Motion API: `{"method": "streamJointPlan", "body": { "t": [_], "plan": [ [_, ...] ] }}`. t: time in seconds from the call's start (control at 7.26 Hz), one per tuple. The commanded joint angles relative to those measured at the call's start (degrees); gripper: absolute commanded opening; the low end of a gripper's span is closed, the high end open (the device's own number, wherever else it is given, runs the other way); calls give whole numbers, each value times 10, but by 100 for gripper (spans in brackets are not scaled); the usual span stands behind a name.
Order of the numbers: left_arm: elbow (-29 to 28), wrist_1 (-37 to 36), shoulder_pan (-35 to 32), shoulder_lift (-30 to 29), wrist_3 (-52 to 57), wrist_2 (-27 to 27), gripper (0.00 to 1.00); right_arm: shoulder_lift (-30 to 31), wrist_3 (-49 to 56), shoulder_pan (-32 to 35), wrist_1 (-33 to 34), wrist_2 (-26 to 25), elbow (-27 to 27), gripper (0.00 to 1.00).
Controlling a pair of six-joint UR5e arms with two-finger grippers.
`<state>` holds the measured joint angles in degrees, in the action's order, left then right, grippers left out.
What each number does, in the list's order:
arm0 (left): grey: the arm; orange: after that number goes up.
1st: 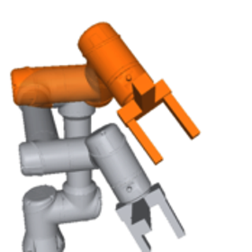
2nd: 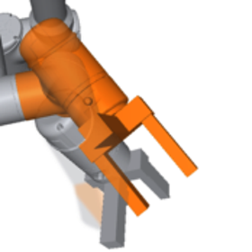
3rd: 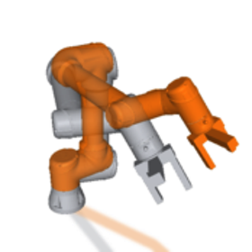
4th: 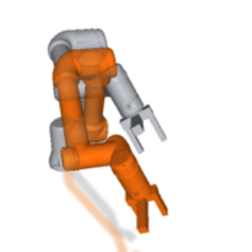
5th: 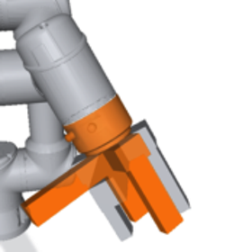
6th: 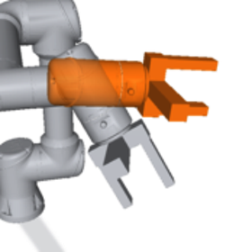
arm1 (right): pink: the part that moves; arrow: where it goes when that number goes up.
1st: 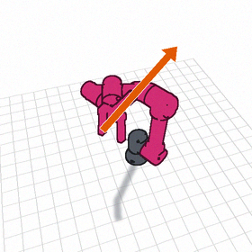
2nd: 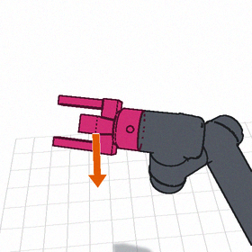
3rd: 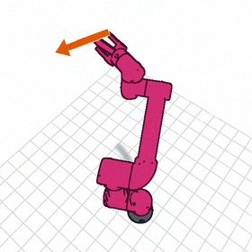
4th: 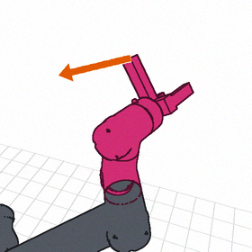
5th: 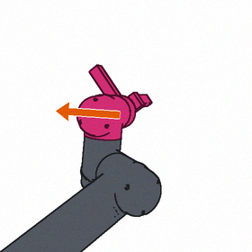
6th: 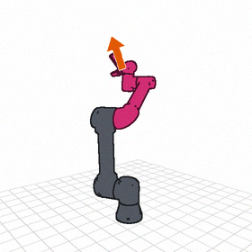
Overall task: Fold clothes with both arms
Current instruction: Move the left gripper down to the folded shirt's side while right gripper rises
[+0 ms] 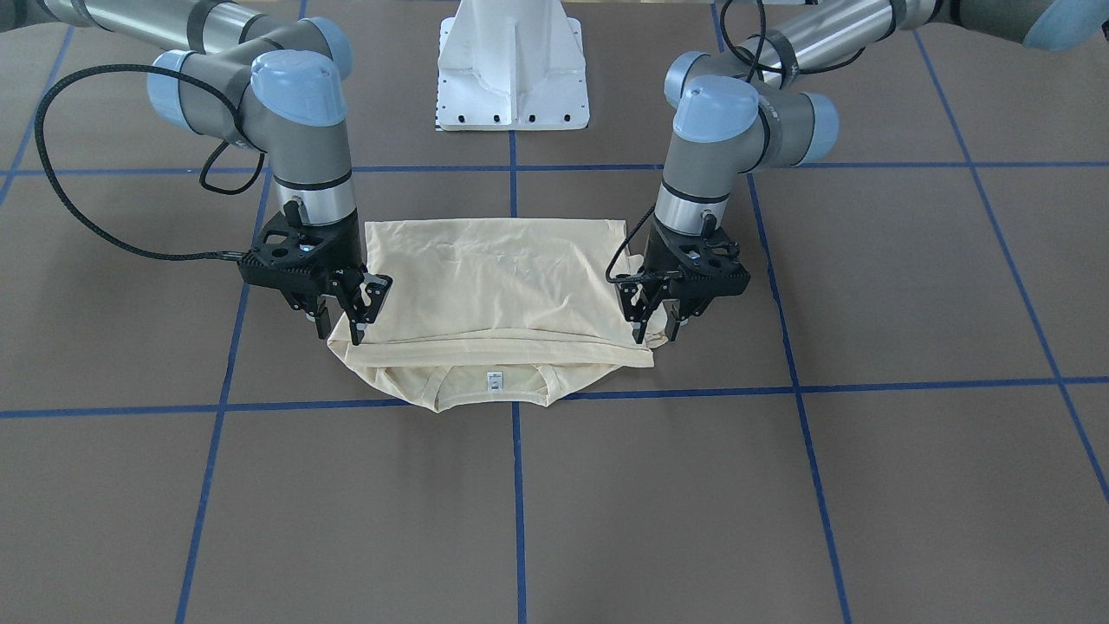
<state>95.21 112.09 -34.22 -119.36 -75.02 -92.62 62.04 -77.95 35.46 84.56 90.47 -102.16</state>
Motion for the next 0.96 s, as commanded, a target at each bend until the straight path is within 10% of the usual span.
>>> {"method": "streamJointPlan", "body": {
  "t": [0.0, 0.83],
  "plan": [
    [48, 10, 2, 43, 13, -43, 100, 4, 53, 22, -4, 50, -15, 100],
    [95, 38, 164, 98, -96, 2, 90, 27, 59, 26, -53, 50, -14, 100]
  ]
}}
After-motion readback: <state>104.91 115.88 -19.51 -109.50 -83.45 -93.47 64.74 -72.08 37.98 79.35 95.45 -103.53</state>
